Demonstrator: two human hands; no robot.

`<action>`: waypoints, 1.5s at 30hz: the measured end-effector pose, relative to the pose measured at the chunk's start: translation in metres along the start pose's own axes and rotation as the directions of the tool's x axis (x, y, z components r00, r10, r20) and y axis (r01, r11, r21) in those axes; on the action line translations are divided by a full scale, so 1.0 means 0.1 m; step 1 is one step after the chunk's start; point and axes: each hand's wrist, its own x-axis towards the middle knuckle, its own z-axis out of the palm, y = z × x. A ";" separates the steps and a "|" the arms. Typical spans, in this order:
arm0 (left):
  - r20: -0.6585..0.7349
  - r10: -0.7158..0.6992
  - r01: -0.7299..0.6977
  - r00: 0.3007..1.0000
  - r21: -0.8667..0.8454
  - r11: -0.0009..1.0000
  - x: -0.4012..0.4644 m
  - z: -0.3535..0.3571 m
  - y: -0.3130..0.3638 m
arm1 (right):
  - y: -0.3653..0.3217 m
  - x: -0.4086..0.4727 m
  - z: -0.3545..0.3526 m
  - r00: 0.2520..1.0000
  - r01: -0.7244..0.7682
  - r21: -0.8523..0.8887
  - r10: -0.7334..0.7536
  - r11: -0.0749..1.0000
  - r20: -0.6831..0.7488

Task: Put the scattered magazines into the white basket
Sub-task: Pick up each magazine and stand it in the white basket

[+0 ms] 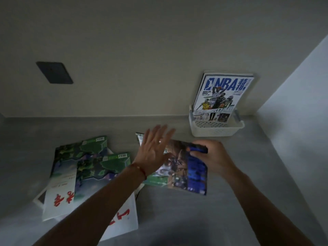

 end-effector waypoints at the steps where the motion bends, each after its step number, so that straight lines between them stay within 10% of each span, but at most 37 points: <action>1: 0.031 0.063 -0.062 0.998 -0.035 0.997 0.17 -0.09 0.11 | -0.09 0.05 -0.16 0.999 0.038 0.002 -0.038 0.999 -0.013; 7: 0.022 -0.045 0.049 0.999 -0.593 0.804 0.80 -0.31 0.48 | -0.12 0.11 -0.92 0.943 0.061 0.131 -0.014 0.989 -0.331; 12: -0.150 -0.176 0.001 0.973 -0.759 0.651 1.19 -0.32 0.70 | 0.43 -0.02 -1.52 0.689 -0.157 0.322 0.337 0.934 -0.642; 16: -0.138 -0.311 0.033 0.940 -0.873 0.487 1.60 -0.24 0.91 | 0.68 0.18 -1.70 0.924 -0.157 0.327 0.255 0.932 -0.284; 20: -0.136 -0.352 0.009 0.926 -0.924 0.381 1.97 -0.11 1.04 | 0.82 0.63 -2.02 0.908 -0.073 0.101 0.108 0.992 -0.405; 33: -0.116 -0.726 0.482 0.678 -0.676 0.558 2.67 0.45 0.96 | 1.39 1.45 -2.25 0.909 -0.078 -0.048 0.051 0.996 -0.413; 45: -0.185 -0.788 0.506 0.587 -0.676 0.535 2.71 0.66 0.63 | 1.51 1.63 -2.07 0.929 -0.055 -0.146 -0.003 0.988 -0.370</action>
